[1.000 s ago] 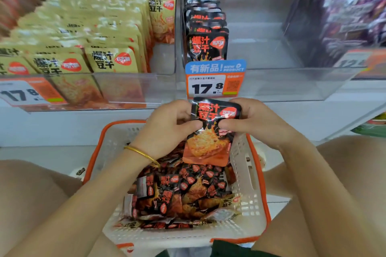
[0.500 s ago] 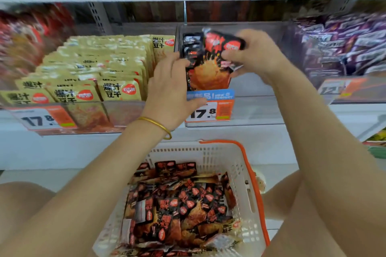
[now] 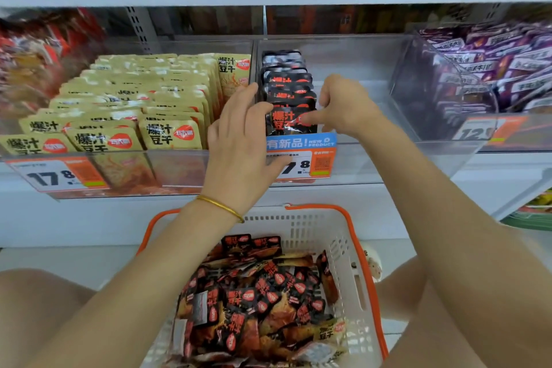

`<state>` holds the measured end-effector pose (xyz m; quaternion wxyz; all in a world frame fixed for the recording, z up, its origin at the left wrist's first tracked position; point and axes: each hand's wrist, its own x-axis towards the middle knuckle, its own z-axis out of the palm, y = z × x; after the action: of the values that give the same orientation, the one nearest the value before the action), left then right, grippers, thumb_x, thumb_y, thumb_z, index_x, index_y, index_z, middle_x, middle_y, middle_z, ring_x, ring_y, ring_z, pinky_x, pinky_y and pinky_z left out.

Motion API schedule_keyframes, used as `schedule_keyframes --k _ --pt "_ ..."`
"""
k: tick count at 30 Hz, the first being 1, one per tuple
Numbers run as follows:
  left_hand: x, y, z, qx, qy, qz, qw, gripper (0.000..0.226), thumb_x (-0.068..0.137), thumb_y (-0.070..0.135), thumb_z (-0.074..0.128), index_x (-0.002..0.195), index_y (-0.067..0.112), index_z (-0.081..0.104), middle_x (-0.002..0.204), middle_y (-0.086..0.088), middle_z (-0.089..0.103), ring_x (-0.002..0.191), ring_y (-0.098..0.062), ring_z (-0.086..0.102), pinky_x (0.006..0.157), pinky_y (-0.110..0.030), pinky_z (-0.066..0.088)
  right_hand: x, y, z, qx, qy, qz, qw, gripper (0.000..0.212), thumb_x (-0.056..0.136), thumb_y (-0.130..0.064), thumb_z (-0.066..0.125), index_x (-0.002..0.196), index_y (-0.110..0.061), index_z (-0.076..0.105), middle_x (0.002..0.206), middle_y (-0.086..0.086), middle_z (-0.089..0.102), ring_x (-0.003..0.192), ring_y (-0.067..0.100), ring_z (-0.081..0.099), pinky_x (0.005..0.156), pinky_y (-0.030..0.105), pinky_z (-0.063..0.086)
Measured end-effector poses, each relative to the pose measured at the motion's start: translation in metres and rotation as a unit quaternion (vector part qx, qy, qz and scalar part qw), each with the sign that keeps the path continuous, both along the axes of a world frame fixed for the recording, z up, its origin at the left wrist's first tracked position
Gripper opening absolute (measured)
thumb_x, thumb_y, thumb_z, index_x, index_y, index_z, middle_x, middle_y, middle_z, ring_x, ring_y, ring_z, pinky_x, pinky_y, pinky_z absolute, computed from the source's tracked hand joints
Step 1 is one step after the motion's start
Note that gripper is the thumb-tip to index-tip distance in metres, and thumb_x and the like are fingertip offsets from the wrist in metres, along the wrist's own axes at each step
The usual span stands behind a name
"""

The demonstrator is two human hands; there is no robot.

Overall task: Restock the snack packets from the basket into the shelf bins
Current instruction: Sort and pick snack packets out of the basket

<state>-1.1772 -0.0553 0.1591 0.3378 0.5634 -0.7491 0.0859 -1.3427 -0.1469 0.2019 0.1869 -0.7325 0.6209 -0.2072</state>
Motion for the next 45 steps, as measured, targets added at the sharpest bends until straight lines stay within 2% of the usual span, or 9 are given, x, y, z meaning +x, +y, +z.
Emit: schedule_keyframes --k 4,8,13,17,22,26,38,42,45 --pt "0.003 0.023 -0.005 -0.072 0.021 -0.019 0.997 0.051 0.077 0.034 0.065 0.117 0.006 0.050 0.131 -0.016 0.047 0.124 -0.030 0.040 0.100 -0.036 0.029 -0.015 0.047 0.020 -0.117 -0.124 -0.028 0.985 0.035 0.076 -0.030 0.077 0.076 -0.019 0.044 0.067 0.000 0.054 0.063 0.019 0.063 0.058 0.025 0.047" --pt "0.011 0.053 -0.037 -0.073 0.036 -0.061 0.995 0.037 0.083 0.024 0.066 0.112 0.011 0.048 0.118 -0.008 0.049 0.110 -0.027 0.046 0.094 -0.034 0.033 -0.015 0.114 0.013 -0.021 -0.234 0.101 0.967 0.026 0.075 -0.012 0.076 0.073 -0.014 0.050 0.058 0.005 0.056 0.044 0.012 0.056 0.040 0.011 0.034" --pt "0.033 0.068 -0.113 0.113 -0.024 -0.073 0.991 0.032 0.080 0.024 0.057 0.109 0.011 0.054 0.112 -0.009 0.056 0.107 -0.027 0.049 0.093 -0.038 0.037 0.017 0.113 -0.099 0.238 -0.027 0.186 0.953 0.011 0.084 -0.017 0.068 0.085 -0.012 0.059 0.070 -0.001 0.062 0.060 0.017 0.067 0.059 0.033 0.055" --pt "0.040 0.064 -0.145 0.289 -0.004 -0.017 0.957 0.029 0.081 0.015 0.066 0.109 0.009 0.060 0.115 -0.012 0.056 0.115 -0.033 0.047 0.097 -0.046 0.039 0.034 0.091 -0.227 0.353 0.107 0.185 0.911 0.012 0.091 -0.017 0.059 0.091 -0.005 0.061 0.097 0.018 0.069 0.083 0.028 0.067 0.061 0.030 0.051" --pt "0.053 0.054 -0.160 0.340 0.015 0.008 0.940 0.031 0.081 0.011 0.066 0.111 0.009 0.060 0.114 -0.011 0.055 0.114 -0.031 0.045 0.098 -0.038 0.036 0.019 0.104 -0.333 0.428 0.086 0.075 0.896 0.064 0.088 -0.018 0.064 0.141 -0.002 0.031 0.137 0.018 0.046 0.118 0.035 0.051 0.097 0.042 0.045" --pt "0.057 0.054 -0.171 0.349 0.023 0.005 0.937 0.032 0.084 0.012 0.062 0.115 0.011 0.058 0.118 -0.008 0.054 0.117 -0.028 0.042 0.100 -0.034 0.033 0.025 0.112 -0.377 0.438 0.091 0.007 0.894 0.071 0.086 -0.027 0.066 0.141 -0.006 0.027 0.135 0.016 0.047 0.122 0.033 0.048 0.097 0.040 0.045" --pt "0.041 0.051 -0.173 0.488 0.102 -0.039 0.866 0.044 0.092 0.021 0.058 0.133 0.016 0.046 0.136 -0.003 0.043 0.127 -0.017 0.041 0.106 -0.033 0.037 0.015 0.083 -0.265 0.396 0.151 0.101 0.900 0.040 0.090 -0.011 0.058 0.128 0.000 0.054 0.129 0.015 0.055 0.117 0.028 0.053 0.094 0.032 0.046" --pt "0.026 0.052 -0.157 0.513 0.136 -0.071 0.845 0.057 0.088 0.028 0.064 0.139 0.020 0.039 0.136 0.003 0.045 0.117 -0.010 0.048 0.098 -0.025 0.041 -0.005 0.081 -0.188 0.361 0.052 0.168 0.916 0.029 0.088 -0.018 0.062 0.116 -0.008 0.062 0.118 0.007 0.062 0.113 0.026 0.055 0.095 0.036 0.043" --pt "0.018 0.048 -0.131 0.475 0.199 -0.094 0.852 0.035 0.086 0.020 0.067 0.119 0.018 0.056 0.104 0.006 0.059 0.093 -0.009 0.055 0.084 -0.025 0.044 -0.015 0.093 -0.145 0.312 -0.054 0.183 0.931 0.011 0.085 -0.015 0.066 0.093 -0.022 0.068 0.097 0.003 0.067 0.096 0.017 0.060 0.087 0.034 0.045"
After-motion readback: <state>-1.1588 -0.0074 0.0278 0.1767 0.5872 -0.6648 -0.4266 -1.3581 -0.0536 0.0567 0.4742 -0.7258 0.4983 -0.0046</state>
